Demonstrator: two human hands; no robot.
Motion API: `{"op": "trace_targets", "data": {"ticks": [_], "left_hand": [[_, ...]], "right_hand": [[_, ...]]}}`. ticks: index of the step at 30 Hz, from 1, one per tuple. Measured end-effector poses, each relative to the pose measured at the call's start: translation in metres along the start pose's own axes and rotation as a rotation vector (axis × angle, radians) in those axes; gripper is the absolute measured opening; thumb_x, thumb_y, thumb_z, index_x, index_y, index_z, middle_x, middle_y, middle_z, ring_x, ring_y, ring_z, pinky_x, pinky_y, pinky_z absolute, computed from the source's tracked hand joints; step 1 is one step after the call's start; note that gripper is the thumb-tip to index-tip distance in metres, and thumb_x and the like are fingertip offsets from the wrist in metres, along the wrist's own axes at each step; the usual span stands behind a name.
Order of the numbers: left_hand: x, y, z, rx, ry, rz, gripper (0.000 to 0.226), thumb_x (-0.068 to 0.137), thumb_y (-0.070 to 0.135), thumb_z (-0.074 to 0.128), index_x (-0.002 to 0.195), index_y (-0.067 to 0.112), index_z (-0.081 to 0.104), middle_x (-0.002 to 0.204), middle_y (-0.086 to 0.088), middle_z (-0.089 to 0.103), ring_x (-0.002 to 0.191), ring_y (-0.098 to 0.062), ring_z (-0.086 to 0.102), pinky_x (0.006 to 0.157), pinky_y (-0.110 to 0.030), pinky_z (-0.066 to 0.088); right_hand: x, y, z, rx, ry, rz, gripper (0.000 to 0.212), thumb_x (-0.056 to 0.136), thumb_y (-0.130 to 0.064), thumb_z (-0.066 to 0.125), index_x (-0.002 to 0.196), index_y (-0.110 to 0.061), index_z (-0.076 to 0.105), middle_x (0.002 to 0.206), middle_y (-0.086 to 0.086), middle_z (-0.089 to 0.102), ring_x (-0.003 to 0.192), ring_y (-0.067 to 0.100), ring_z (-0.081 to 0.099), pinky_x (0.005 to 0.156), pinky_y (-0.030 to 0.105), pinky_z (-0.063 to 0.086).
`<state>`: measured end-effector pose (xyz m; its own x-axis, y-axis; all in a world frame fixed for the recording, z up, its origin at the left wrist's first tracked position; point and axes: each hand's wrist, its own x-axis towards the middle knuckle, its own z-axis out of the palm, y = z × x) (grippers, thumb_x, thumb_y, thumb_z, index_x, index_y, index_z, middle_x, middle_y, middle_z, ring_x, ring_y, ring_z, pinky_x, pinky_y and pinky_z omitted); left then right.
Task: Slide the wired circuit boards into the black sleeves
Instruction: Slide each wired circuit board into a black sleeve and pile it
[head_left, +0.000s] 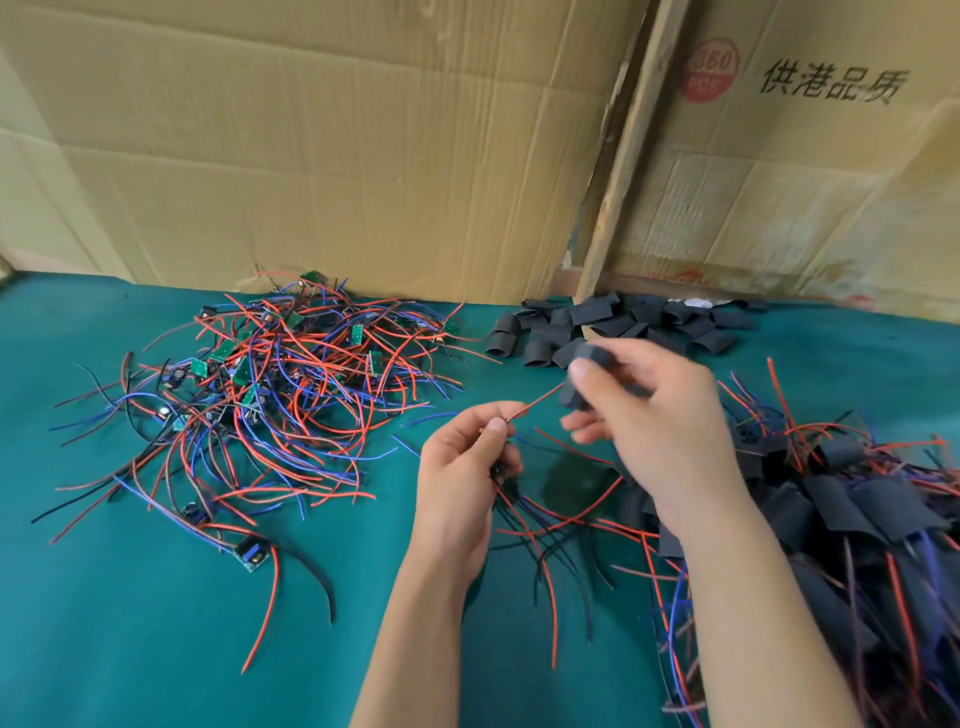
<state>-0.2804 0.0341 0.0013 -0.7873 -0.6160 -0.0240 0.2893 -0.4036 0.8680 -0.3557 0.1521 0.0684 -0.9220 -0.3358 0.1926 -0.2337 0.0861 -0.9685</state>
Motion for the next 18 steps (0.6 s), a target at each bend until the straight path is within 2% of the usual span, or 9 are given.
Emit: {"op": "trace_targets", "data": {"ticks": [4,7,10,13,15,18], "left_hand": [[-0.0005,-0.0001,0.0005,-0.002,-0.016,-0.006,0.032,0.101,-0.003,0.048,0.088,0.011,0.073,0.075,0.004,0.060,0.057,-0.011,0.046,0.065,-0.029,0.035],[0.0001,0.0001,-0.0009,-0.026,-0.023,-0.006,0.030,0.100,-0.003,0.048,0.089,0.010,0.072,0.076,0.003,0.059,0.057,-0.011,0.046,0.064,-0.028,0.035],[0.0006,-0.0010,-0.0017,-0.019,-0.032,-0.004,0.029,0.100,-0.002,0.048,0.089,0.010,0.073,0.076,0.003,0.060,0.057,-0.010,0.047,0.063,-0.028,0.034],[0.0001,-0.0017,-0.0020,-0.012,-0.045,-0.002,0.030,0.100,-0.003,0.048,0.089,0.010,0.073,0.075,0.003,0.060,0.056,-0.010,0.047,0.064,-0.029,0.033],[0.0000,-0.0019,-0.0026,0.002,-0.057,-0.001,0.031,0.100,-0.003,0.048,0.089,0.010,0.073,0.073,0.004,0.059,0.057,-0.011,0.046,0.064,-0.030,0.032],[0.0006,-0.0020,-0.0032,0.017,-0.067,-0.005,0.036,0.100,-0.002,0.048,0.084,0.014,0.076,0.073,0.004,0.059,0.057,-0.011,0.046,0.064,-0.030,0.033]], "right_hand": [[0.0033,0.0016,-0.0046,0.294,0.276,0.071,0.003,0.098,-0.008,0.065,0.102,-0.008,0.066,0.080,0.009,0.067,0.061,0.025,0.075,0.051,0.024,0.056],[0.0045,0.0048,-0.0056,0.360,0.353,0.118,0.016,0.100,-0.008,0.063,0.113,0.000,0.061,0.085,0.011,0.067,0.063,0.024,0.076,0.054,0.025,0.057],[0.0046,0.0032,-0.0047,0.505,0.337,0.189,0.021,0.101,-0.009,0.062,0.119,0.001,0.056,0.087,0.009,0.067,0.067,0.025,0.077,0.058,0.025,0.059],[0.0036,0.0014,-0.0013,0.655,0.293,0.255,0.017,0.101,-0.011,0.063,0.112,-0.002,0.055,0.088,0.012,0.068,0.070,0.025,0.077,0.059,0.025,0.059],[0.0025,0.0022,0.0010,0.701,0.255,0.290,0.013,0.101,-0.013,0.064,0.104,-0.004,0.055,0.080,0.012,0.068,0.072,0.025,0.077,0.059,0.024,0.058],[0.0016,0.0040,0.0019,0.764,0.211,0.316,0.012,0.100,-0.013,0.065,0.096,-0.006,0.056,0.063,0.002,0.068,0.074,0.025,0.078,0.059,0.023,0.058]]}}
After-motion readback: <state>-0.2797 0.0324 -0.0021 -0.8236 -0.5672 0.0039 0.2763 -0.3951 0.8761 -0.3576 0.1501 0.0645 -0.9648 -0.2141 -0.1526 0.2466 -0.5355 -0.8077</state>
